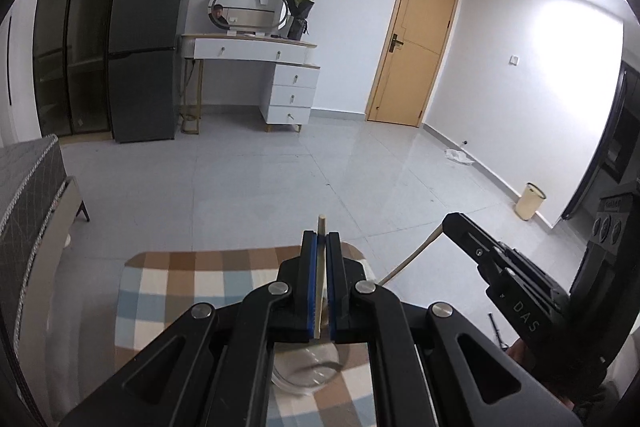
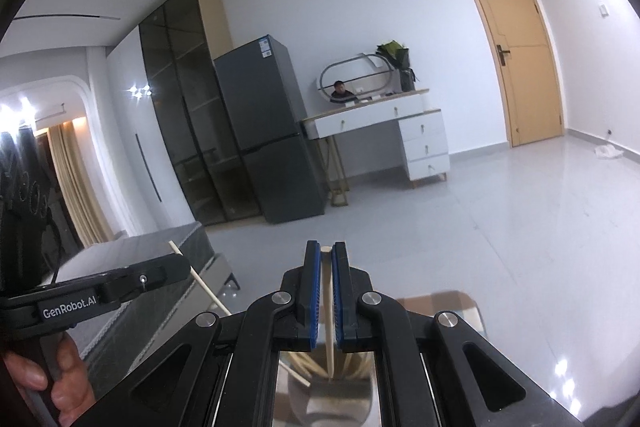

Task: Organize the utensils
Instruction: 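Lift both held chopsticks up above the utensil holder opening, then open both grippers to drop the chopsticks into the utensil holder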

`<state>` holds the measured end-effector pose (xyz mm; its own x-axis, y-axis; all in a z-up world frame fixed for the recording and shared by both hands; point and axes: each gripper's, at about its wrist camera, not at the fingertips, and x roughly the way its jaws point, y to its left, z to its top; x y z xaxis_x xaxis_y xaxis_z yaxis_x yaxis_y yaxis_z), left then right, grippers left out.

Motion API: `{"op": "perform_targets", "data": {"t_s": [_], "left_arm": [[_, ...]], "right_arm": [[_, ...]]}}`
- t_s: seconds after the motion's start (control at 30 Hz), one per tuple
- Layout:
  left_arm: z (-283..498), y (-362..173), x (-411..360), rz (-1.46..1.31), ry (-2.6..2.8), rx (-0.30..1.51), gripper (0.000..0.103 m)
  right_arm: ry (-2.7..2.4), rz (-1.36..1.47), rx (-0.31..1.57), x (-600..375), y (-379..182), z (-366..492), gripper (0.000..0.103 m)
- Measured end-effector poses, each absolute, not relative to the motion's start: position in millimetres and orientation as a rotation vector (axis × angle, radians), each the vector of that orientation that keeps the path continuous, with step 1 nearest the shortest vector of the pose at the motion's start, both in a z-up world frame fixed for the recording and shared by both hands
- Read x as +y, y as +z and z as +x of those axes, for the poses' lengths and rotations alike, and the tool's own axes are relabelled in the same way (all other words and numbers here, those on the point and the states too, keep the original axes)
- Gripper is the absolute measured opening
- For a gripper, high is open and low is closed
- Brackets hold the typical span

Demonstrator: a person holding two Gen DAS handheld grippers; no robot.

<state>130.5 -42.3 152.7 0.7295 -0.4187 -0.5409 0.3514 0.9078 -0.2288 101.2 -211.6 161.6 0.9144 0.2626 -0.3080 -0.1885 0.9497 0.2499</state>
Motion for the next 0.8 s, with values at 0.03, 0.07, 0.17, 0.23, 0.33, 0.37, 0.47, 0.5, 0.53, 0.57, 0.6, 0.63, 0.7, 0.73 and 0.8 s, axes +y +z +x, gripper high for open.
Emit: {"op": "perform_targets", "data": {"t_s": [0.03,0.07,0.17,0.23,0.33,0.37,0.47,0.5,0.53,0.57,0.6,0.63,0.7,0.73,0.8], "left_arm": [[134.5,148.9,-43.2,-0.111,-0.429,0.628,0.000],[137.7,144.5,-44.4,-0.106,-0.429,0.633,0.000],[144.3,130.4,-48.6,-0.076,-0.421,0.638,0.000],[144.7,122.9,-50.4,-0.061,-0.417,0.645,0.000],[146.9,102.6,-52.2,-0.026,-0.408,0.657,0.000],[148.7,96.2,-52.4,-0.024,-0.410,0.667,0.000],[152.7,82.1,-51.8,-0.010,-0.400,0.692,0.000],[153.6,80.8,-51.9,-0.009,-0.401,0.698,0.000],[154.5,75.9,-50.0,-0.011,-0.401,0.706,0.000],[155.2,73.0,-48.7,-0.012,-0.399,0.714,0.000],[156.0,71.5,-48.7,-0.012,-0.397,0.721,0.000],[156.4,70.9,-50.1,-0.013,-0.395,0.728,0.000],[157.2,64.3,-49.6,-0.013,-0.392,0.748,0.000],[157.2,61.6,-49.9,-0.013,-0.394,0.758,0.000],[156.3,57.5,-51.8,-0.013,-0.397,0.773,0.000]], "right_arm": [[0.233,0.218,0.350,-211.0,158.9,105.8,0.005],[0.232,0.218,0.357,-209.9,155.8,108.9,0.005],[0.232,0.215,0.385,-209.3,142.2,120.1,0.005],[0.230,0.204,0.403,-209.5,131.8,122.5,0.005],[0.226,0.194,0.440,-210.8,110.6,126.1,0.005],[0.224,0.196,0.452,-212.4,103.9,126.0,0.005],[0.217,0.217,0.502,-215.5,78.7,128.4,0.005],[0.215,0.225,0.516,-216.4,71.8,128.9,0.005],[0.213,0.230,0.526,-216.8,65.1,128.7,0.005],[0.212,0.233,0.538,-217.2,59.4,128.6,0.005],[0.212,0.236,0.546,-217.5,56.3,129.9,0.005],[0.212,0.237,0.556,-217.2,52.8,129.7,0.005],[0.216,0.235,0.572,-216.0,47.2,131.1,0.005],[0.220,0.232,0.577,-215.0,44.9,131.4,0.005],[0.224,0.224,0.590,-212.7,42.2,133.1,0.005]]}}
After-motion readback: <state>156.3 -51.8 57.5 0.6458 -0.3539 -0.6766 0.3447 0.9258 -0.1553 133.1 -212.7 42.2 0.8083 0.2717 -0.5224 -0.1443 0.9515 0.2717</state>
